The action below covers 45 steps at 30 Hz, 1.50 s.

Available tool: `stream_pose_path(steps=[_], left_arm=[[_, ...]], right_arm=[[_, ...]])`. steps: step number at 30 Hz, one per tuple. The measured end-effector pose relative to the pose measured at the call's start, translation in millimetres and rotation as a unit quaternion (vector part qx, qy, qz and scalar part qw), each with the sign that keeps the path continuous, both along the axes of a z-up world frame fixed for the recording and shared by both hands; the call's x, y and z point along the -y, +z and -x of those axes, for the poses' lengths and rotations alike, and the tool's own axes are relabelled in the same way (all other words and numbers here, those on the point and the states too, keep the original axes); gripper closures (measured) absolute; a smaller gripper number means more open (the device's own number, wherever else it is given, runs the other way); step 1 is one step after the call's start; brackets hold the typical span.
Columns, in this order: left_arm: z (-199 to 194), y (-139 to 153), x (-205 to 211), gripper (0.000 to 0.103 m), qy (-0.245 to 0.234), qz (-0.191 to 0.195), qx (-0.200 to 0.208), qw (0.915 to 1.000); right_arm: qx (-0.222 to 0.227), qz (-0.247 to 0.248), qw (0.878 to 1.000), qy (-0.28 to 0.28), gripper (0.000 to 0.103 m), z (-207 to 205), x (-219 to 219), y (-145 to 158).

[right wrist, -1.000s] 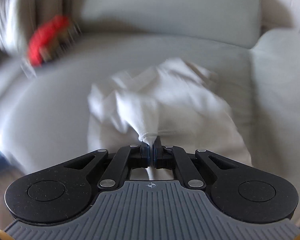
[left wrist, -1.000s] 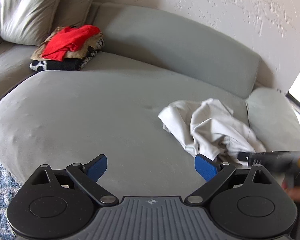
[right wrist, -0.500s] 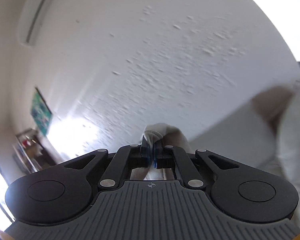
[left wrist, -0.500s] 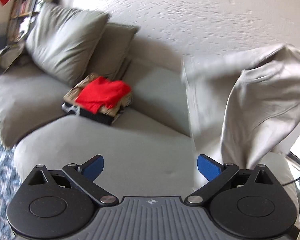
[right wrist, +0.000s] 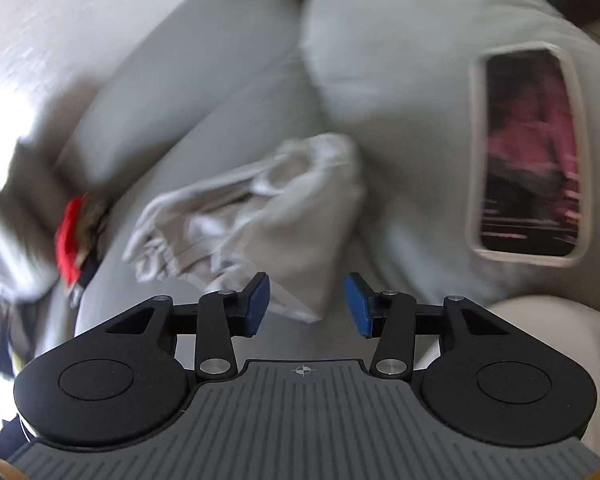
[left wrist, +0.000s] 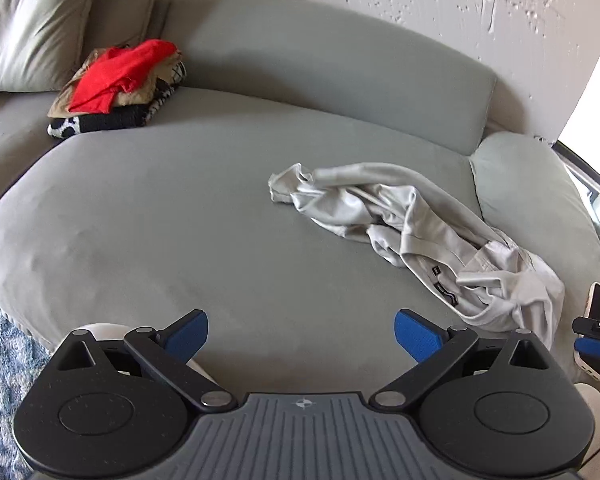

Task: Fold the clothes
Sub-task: 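Lift the shirt with the right tool while the left tool reaches toward it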

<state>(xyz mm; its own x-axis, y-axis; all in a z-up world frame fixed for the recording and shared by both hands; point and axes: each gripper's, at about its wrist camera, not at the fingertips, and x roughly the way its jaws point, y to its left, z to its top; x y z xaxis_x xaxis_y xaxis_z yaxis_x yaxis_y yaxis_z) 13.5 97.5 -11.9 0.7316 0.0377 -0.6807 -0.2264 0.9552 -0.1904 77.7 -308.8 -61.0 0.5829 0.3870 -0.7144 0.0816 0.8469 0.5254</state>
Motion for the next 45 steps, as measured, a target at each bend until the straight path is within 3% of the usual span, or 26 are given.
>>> stream_pose_path(steps=[4,6,8,11,13,15,20,25,26,27,28,29,30,32,35,37,40,45], left_arm=[[-9,-17,10,0.005,-0.003,0.003,-0.027,0.9996],[-13,-25,15,0.016,-0.005,0.005,-0.041,0.9992],[-17,-33,20,0.020,-0.007,0.006,-0.054,0.9985],[-19,-40,19,0.023,-0.010,0.014,-0.067,0.9976],[-19,-42,18,0.024,-0.017,0.018,-0.067,0.9974],[-18,-43,17,0.023,-0.020,0.022,-0.066,0.9974],[-17,-45,14,0.020,-0.023,0.029,-0.065,0.9972],[-14,-48,13,0.019,-0.023,0.033,-0.068,0.9968],[-13,-48,13,0.019,-0.023,0.032,-0.069,0.9968],[-12,-48,13,0.018,-0.024,0.033,-0.069,0.9968],[-11,-48,13,0.018,-0.024,0.033,-0.068,0.9968],[-11,-47,14,0.018,-0.024,0.032,-0.068,0.9969],[-10,-46,15,0.018,-0.024,0.031,-0.067,0.9970],[-7,-43,16,0.017,-0.024,0.030,-0.063,0.9973],[-3,-41,15,0.016,-0.025,0.030,-0.056,0.9977],[-3,-41,14,0.015,-0.026,0.039,-0.056,0.9973],[-6,-44,12,0.016,-0.027,0.064,-0.060,0.9957],[-22,-55,16,0.018,-0.036,0.098,-0.071,0.9920]], right_arm=[[-0.007,-0.022,0.999,0.044,0.049,-2,-33,-5],[-0.029,-0.063,0.997,0.026,0.048,-1,-39,-16],[-0.046,-0.118,0.992,-0.006,0.048,-4,-43,-32],[-0.068,-0.223,0.968,-0.096,0.048,-2,-37,-54],[-0.074,-0.267,0.948,-0.159,0.048,1,-32,-62],[-0.079,-0.277,0.935,-0.208,0.048,1,-29,-65],[-0.120,-0.233,0.927,-0.269,0.051,2,-30,-72],[-0.122,-0.332,0.885,-0.303,0.051,3,-29,-87],[-0.124,-0.338,0.883,-0.301,0.053,-1,-31,-88],[-0.129,-0.326,0.889,-0.295,0.057,-6,-34,-88],[-0.136,-0.301,0.897,-0.293,0.068,-10,-36,-87],[-0.140,-0.286,0.901,-0.296,0.092,-12,-37,-87],[-0.146,-0.282,0.900,-0.298,0.097,-11,-36,-88],[-0.142,-0.272,0.906,-0.292,0.100,-6,-33,-83],[-0.098,-0.218,0.939,-0.248,0.102,7,-25,-55],[-0.065,-0.184,0.953,-0.231,0.102,20,-13,-34],[-0.031,-0.127,0.963,-0.238,0.102,44,14,-9],[-0.035,-0.071,0.977,-0.200,0.102,45,30,-11]])
